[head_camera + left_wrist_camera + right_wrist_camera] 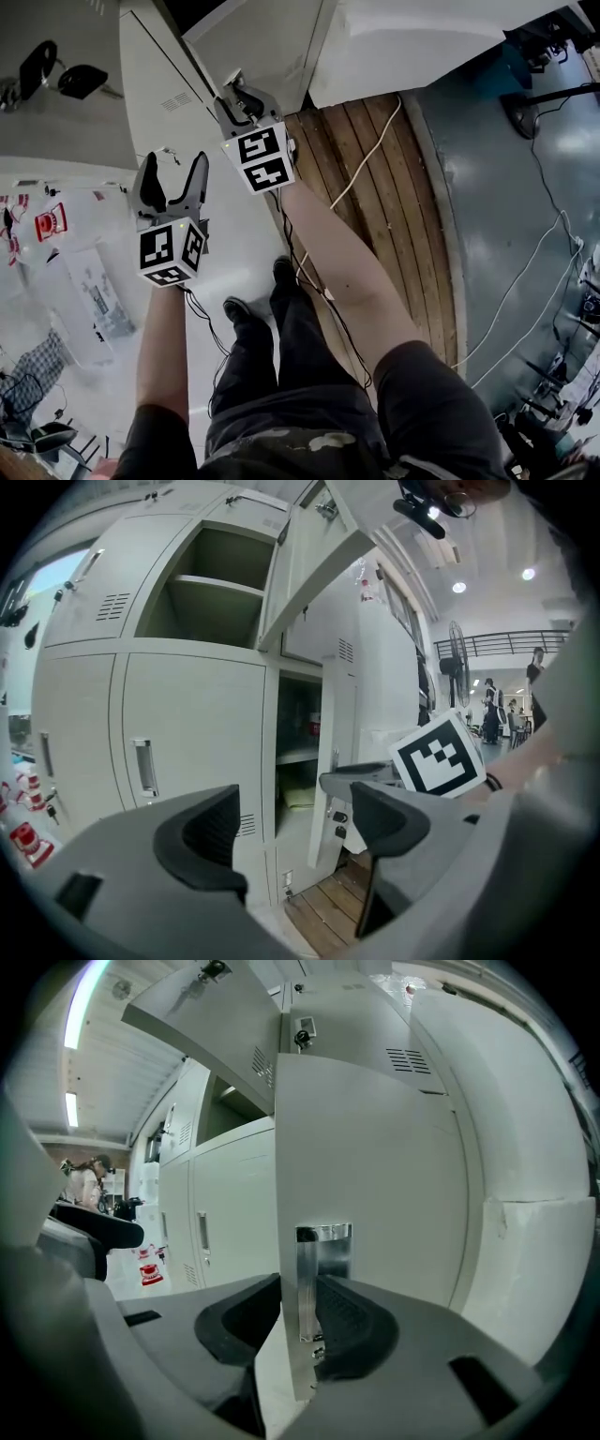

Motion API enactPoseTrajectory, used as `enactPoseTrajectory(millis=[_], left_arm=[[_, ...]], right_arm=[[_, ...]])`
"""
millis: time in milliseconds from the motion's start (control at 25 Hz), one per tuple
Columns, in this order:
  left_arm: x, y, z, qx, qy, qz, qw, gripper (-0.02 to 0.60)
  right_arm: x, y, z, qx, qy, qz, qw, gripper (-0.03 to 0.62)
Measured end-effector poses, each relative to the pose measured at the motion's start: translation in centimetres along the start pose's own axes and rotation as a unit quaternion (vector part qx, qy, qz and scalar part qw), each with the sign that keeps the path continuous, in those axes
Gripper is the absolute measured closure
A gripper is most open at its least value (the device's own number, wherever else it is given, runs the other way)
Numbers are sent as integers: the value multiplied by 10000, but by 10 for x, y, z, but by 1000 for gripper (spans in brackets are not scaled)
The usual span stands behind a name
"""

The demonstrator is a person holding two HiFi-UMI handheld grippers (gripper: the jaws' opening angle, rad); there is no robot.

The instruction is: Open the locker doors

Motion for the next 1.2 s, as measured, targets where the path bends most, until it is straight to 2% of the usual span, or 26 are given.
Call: enactPoseTrajectory(millis=[240, 680, 960, 1000, 1080, 1200], left_arm=[[4, 14, 9, -80, 44, 23, 10000, 212], [9, 33, 49, -341, 124, 46, 9993, 212], [18, 37, 72, -441, -47, 12, 9990, 217], [19, 38, 75, -465, -65, 6, 9989, 249], [23, 41, 82, -498, -145, 24, 9986, 376], [29, 43, 92, -587, -156, 82, 9981, 432]], right_arm=[[-4, 25, 5, -31, 73, -82, 9999, 456], [-12, 82, 23, -447, -130, -127, 9988, 450], [-15, 114, 39, -515, -41, -148, 9986, 475], [-16, 119, 42, -546, -50, -160, 9984, 483], [-17, 129, 46, -612, -91, -209, 9979, 493], [-18, 145, 58, -716, -108, -225, 9971, 505]])
Point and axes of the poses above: the fingertips, and each gripper's own axes: y backward along the fingers, z to its right, x out of its top, the point moved 4 cm from there along y, backward along the fingers, and after that the axes turned 7 degrees about z, right-handed, at the moved point
